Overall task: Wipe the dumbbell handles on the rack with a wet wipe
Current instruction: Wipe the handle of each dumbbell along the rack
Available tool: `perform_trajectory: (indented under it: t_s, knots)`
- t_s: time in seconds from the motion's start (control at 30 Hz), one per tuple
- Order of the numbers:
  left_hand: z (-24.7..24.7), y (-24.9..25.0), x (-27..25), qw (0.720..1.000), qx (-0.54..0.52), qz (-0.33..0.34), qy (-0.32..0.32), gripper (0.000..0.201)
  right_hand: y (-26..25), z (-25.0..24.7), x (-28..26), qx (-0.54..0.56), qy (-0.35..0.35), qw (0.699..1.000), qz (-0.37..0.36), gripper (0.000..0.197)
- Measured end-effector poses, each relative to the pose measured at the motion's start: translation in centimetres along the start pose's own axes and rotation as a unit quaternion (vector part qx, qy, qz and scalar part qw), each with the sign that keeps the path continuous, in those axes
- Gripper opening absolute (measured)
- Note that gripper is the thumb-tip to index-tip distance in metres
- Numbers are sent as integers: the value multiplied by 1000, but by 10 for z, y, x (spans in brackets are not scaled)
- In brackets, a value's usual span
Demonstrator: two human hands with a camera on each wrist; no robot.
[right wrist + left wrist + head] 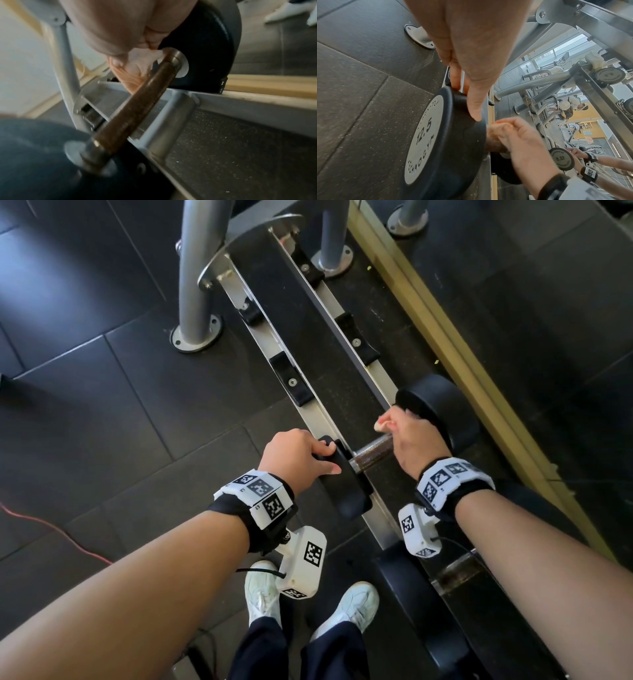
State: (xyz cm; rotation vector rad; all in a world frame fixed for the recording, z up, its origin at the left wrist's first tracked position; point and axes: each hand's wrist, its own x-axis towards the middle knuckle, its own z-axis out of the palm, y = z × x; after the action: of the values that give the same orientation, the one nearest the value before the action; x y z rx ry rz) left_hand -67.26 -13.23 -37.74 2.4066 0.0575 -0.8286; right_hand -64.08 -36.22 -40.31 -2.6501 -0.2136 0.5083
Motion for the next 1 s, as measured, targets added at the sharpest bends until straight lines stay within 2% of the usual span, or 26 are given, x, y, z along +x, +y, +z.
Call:
perform_trajectory:
  t_s: [0.07, 0.2, 0.4, 0.47, 0.57, 0.63, 0.73, 0.8, 0.9, 1.0]
  knots:
    - [0, 0, 0, 1000, 4, -2, 4, 33, -2, 10, -7, -49, -24, 998, 4, 15]
    - [1, -1, 1, 1000, -13, -12, 11, 32, -19, 21, -19, -16, -7, 1000, -2, 17]
    - [7, 0, -4, 999, -21, -9, 30, 35, -36, 22, -47, 52, -85, 995, 1, 24]
    - [9, 2, -9, 999, -19, -11, 35, 35, -40, 18, -52, 81, -120, 989, 44, 25]
    - [4, 10, -13, 999, 1, -26, 23, 37, -42, 7, -49, 184, -140, 963, 138, 15]
    - [-4, 19, -18, 998, 45, -37, -21, 38, -43, -6, -50, 231, -122, 950, 170, 11]
    - [-20, 36, -39, 990, 92, -59, -88, 37, -45, -34, -71, 276, -47, 935, 216, 15]
    - [-37, 56, -63, 991, 86, -53, -92, 32, -51, -59, -100, 270, -7, 931, 243, 13]
    - [-64, 101, -112, 988, 124, 5, -94, 30, -70, -100, -165, 267, 37, 923, 277, 12]
    - [-72, 167, -168, 988, 87, 73, -100, 28, -88, -147, -248, 288, 83, 907, 294, 5]
